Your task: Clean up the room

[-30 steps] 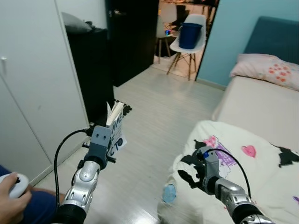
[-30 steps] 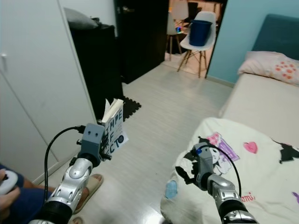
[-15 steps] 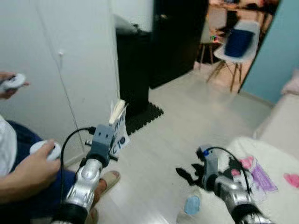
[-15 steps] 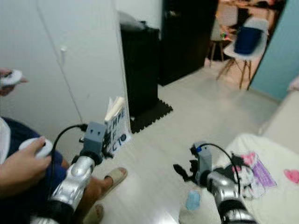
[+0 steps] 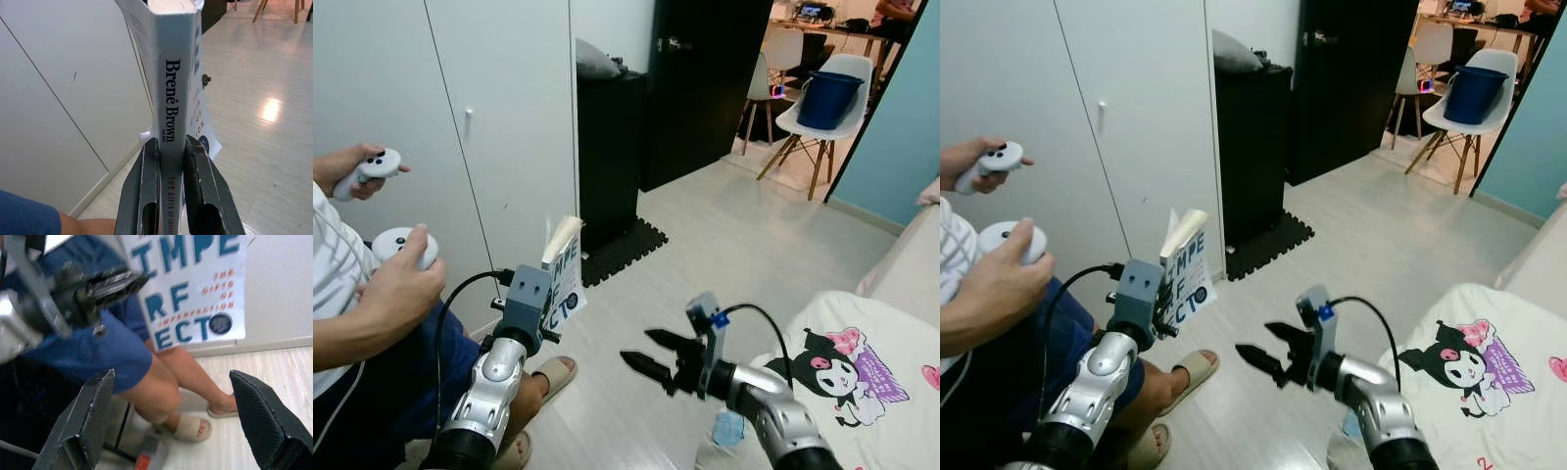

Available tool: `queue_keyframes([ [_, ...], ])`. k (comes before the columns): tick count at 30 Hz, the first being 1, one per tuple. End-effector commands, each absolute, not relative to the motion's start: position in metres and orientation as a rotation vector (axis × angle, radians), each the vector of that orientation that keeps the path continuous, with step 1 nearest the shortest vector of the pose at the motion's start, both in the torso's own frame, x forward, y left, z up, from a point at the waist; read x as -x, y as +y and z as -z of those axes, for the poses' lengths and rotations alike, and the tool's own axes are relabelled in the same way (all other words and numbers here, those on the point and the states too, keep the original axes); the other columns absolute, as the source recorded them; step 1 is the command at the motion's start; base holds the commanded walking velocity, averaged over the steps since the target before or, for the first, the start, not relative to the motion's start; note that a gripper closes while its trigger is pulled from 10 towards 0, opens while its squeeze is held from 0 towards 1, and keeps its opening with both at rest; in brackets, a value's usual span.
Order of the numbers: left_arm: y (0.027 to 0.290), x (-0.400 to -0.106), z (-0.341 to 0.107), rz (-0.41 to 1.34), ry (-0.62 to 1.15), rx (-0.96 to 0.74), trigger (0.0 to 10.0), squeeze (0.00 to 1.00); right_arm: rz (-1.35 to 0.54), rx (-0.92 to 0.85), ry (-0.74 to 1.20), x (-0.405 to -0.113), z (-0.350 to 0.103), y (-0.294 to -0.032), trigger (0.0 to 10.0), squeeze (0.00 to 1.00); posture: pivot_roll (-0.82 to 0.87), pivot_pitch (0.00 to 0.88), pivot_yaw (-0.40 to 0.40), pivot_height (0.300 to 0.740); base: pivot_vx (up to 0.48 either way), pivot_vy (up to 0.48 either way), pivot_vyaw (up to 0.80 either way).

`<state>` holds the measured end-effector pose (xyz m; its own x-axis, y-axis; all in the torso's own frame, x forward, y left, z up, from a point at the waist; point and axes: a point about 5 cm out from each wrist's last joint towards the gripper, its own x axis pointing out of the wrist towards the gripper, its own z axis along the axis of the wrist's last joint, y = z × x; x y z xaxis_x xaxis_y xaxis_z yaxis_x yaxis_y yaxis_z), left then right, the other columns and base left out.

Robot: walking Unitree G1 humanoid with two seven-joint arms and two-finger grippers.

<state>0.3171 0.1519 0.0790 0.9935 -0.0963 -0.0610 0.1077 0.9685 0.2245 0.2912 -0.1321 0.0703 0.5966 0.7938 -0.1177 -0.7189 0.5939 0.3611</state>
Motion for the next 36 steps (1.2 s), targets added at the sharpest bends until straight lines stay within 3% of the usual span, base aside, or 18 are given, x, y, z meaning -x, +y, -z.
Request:
queue_keyframes([
  [1, 0.146, -0.321, -0.091, 0.12, -0.011, -0.235, 10.0, 0.0, -0.871, -0.316, 0.258, -0.296, -0.076, -0.133, 10.0, 0.0, -0.01, 0.0, -0.065, 0.74, 0.0, 0.0, 0.0],
  [25, 0.145, -0.319, -0.09, 0.125, -0.017, -0.252, 10.0, 0.0, -0.584, -0.4, 0.131, -0.318, -0.1, -0.152, 10.0, 0.0, 0.0, 0.0, -0.07, 0.74, 0.0, 0.0, 0.0],
  [36, 0.145, -0.319, -0.09, 0.129, -0.017, -0.259, 10.0, 0.0, -0.543, -0.423, 0.105, -0.319, -0.103, -0.155, 10.0, 0.0, 0.0, 0.0, -0.072, 0.74, 0.264, 0.0, 0.0],
])
